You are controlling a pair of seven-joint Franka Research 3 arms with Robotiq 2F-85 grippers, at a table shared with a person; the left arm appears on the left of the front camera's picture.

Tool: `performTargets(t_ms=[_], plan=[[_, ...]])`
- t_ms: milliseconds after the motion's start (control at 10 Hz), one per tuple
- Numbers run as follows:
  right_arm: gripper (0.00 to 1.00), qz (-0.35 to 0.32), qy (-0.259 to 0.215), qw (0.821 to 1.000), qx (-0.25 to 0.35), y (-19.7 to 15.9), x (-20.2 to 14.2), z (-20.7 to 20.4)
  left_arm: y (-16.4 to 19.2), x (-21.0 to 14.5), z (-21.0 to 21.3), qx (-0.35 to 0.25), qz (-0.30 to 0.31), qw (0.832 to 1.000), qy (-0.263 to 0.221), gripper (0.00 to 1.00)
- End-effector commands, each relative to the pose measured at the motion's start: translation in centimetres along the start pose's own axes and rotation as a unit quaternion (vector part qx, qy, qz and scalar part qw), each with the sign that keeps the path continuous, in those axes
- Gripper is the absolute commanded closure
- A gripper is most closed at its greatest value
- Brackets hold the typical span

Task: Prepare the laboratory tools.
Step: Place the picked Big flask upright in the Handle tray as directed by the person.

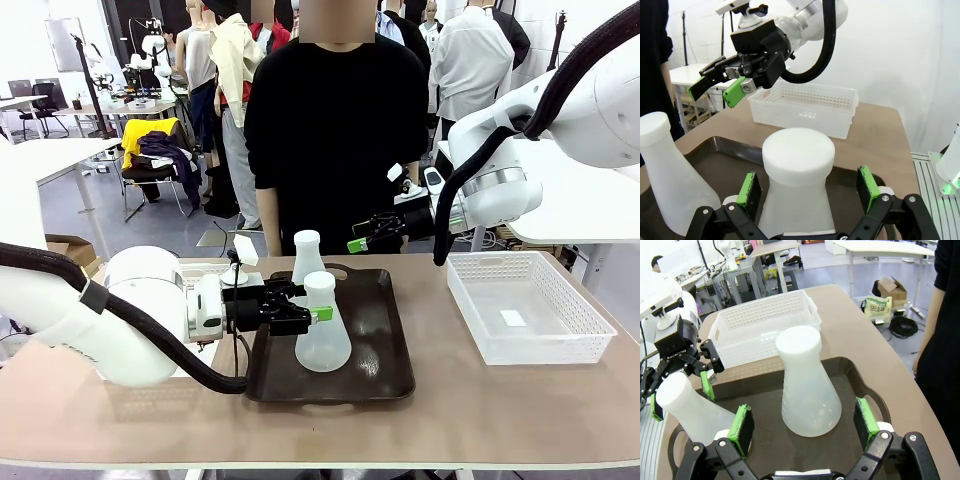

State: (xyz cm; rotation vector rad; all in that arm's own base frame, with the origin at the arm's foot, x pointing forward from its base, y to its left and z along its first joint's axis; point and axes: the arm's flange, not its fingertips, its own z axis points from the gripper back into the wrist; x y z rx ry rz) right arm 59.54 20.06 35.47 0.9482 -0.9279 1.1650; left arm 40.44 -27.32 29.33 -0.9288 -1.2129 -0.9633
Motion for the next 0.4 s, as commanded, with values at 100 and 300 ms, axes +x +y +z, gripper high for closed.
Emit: performTargets(t_ms=[100,300], plan=[[0.0,0.003,0.001,1.0,0.0,-0.15,-0.04,-0.23,-0.07,0.23,-0.01,-0.001,-0.004,1.0,-0.002,0.0],[0.0,0.003,0.001,1.0,0.0,-0.15,-0.04,-0.23,-0.07,0.23,-0.01,-0.001,-0.004,1.0,-0.002,0.0]])
